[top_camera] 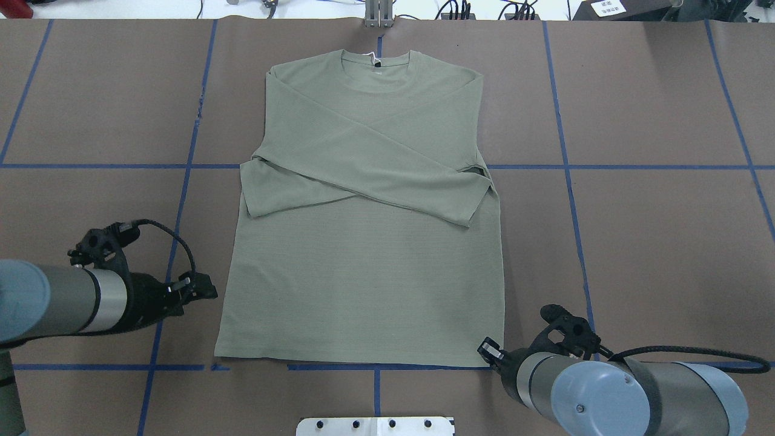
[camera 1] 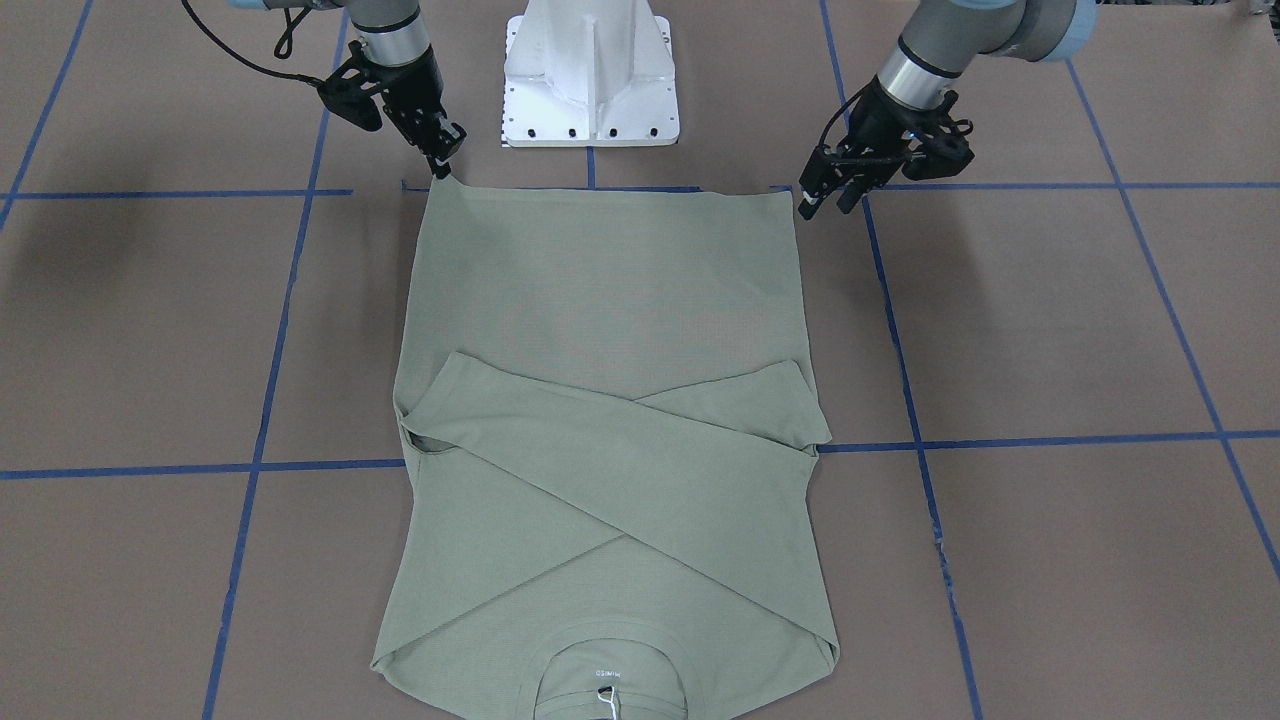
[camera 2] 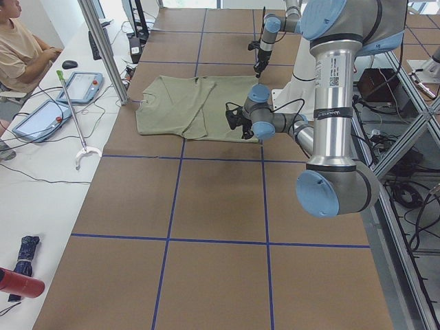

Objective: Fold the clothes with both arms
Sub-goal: 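Move the left gripper to the near hem corner while the right gripper waits, then grasp both hem corners nearest the robot with both grippers, then lift the hem with both grippers and fold it up toward the collar, then release the hem and move the right gripper to the folded shirt's near corner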

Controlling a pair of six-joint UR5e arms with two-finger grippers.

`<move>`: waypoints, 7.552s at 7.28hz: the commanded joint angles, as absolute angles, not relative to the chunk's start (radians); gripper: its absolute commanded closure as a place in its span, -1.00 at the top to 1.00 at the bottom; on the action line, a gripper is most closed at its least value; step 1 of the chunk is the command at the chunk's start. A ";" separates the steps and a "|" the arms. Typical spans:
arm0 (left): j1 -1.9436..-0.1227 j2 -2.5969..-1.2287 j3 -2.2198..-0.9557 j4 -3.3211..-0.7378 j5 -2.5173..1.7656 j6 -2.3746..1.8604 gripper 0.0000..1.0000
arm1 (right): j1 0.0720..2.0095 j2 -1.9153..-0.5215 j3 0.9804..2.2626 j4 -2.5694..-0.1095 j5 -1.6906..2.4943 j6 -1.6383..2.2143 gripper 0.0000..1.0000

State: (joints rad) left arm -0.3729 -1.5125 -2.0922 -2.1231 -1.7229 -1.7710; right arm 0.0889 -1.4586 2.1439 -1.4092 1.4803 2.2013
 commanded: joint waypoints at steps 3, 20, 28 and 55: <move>-0.190 -1.623 -2.088 -1.855 -1.640 -1.928 0.38 | 0.092 -1.457 2.141 -1.411 1.480 2.201 -1.00; -0.201 -1.632 -2.216 -1.775 -1.603 -1.928 -1.00 | 0.133 -1.511 2.198 -1.417 1.496 2.200 -1.00; -0.211 -1.792 -2.341 -1.562 -1.629 -1.908 -1.00 | 0.225 -1.686 2.392 -1.419 1.554 2.139 -1.00; -0.802 -2.125 -1.402 -2.299 -1.617 -1.393 -0.10 | 0.682 -1.124 1.637 -1.257 1.818 1.741 0.48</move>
State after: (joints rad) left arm -0.7960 -2.1279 -1.4020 -2.2985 -1.6140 -1.3983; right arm 0.7568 -1.0761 1.5970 -1.2849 1.8185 1.6112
